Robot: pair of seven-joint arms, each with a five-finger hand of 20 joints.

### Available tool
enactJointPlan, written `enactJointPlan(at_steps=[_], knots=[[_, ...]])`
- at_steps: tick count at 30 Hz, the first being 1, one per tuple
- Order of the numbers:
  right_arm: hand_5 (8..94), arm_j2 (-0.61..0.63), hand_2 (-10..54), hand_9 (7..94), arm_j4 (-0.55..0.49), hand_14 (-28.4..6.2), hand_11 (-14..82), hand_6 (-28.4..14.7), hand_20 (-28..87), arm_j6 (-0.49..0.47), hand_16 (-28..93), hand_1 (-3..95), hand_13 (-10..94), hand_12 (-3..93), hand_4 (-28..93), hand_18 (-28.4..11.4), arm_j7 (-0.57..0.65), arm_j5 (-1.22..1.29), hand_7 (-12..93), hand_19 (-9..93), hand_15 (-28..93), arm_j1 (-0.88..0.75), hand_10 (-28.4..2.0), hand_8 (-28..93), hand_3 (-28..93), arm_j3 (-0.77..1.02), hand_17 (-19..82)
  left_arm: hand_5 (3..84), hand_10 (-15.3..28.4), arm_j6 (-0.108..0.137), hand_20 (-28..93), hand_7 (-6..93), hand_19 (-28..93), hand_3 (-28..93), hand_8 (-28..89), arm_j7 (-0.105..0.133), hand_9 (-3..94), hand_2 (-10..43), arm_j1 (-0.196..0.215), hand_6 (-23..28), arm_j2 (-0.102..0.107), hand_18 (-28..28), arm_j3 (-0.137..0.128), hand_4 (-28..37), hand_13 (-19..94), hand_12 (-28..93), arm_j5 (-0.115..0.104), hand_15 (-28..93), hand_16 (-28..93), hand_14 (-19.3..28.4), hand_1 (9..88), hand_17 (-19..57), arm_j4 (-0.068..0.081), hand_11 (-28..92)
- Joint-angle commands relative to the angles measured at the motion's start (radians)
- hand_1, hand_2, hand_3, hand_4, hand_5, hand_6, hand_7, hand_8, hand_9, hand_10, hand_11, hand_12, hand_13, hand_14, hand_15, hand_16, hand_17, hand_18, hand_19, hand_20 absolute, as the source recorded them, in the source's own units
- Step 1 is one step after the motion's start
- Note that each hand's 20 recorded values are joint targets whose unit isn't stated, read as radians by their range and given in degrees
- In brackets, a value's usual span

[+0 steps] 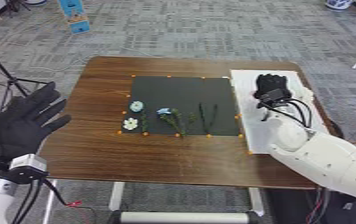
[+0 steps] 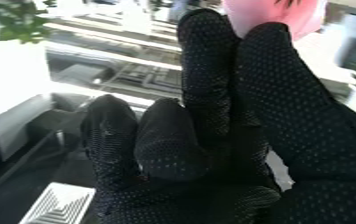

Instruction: Arrange flowers

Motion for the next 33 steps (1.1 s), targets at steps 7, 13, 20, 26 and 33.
enactJointPlan(at_steps=[7,13,20,26,33], knots=[[73.9,0.004,-9.5,84.4,-0.229,-5.4,20.9,2.4,65,-0.051,33,50.4,75,47.3,-28,-21.2,-0.15,0.05,43,93,85,0.017,-6.6,4,81,0.048,44,27.7,9.8,0.008,7,13.3,39,68,-7,0.0,20.2,-5.1,0.019,3.2,-0.007,23.7,-0.008,-28.3,17,17,-0.001,11,6,13.0,19.7,-13.1,-0.012,10],[73.9,-0.041,-9.5,84.3,-0.251,-5.3,20.7,2.2,65,-0.115,33,50.2,75,47.3,-28,-21.2,-0.198,0.094,43,93,85,0.082,-6.5,4,81,-0.007,44,27.7,9.8,0.004,7,13.4,39,68,-7,0.0,20.2,-5.1,0.012,3.2,0.005,23.7,-0.012,-28.3,17,17,-0.001,11,6,13.1,19.6,-13.2,-0.008,10],[73.9,-0.141,-9.5,84.3,-0.197,-4.9,20.6,2.3,66,-0.072,33,50.2,75,47.2,-28,-21.0,-0.181,0.103,43,93,86,0.143,-6.5,4,81,-0.092,45,27.7,9.8,0.0,7,13.5,39,68,-7,-0.007,20.1,-5.1,0.004,3.1,0.012,23.7,-0.008,-28.3,17,17,-0.002,11,6,13.0,19.6,-13.2,-0.003,10],[74.3,-0.178,-9.5,84.6,-0.239,-5.0,20.7,2.3,66,-0.154,33,49.7,75,47.1,-28,-21.0,-0.149,0.093,43,93,86,0.155,-6.6,3,82,-0.117,45,27.7,9.9,-0.001,7,13.4,39,68,-7,-0.013,20.1,-4.9,-0.006,3.1,0.018,23.7,-0.005,-28.3,17,17,-0.002,11,6,13.0,19.7,-13.2,0.0,10],[74.6,-0.184,-9.5,84.7,-0.278,-5.1,20.4,2.1,67,-0.223,34,48.5,76,47.4,-26,-21.0,-0.136,0.084,43,93,86,0.166,-6.9,3,83,-0.166,45,27.7,9.8,-0.001,7,13.4,39,68,-7,-0.013,20.1,-5.0,-0.004,3.2,0.019,23.7,-0.007,-28.3,17,17,-0.003,11,6,13.0,19.6,-13.2,0.0,10]])
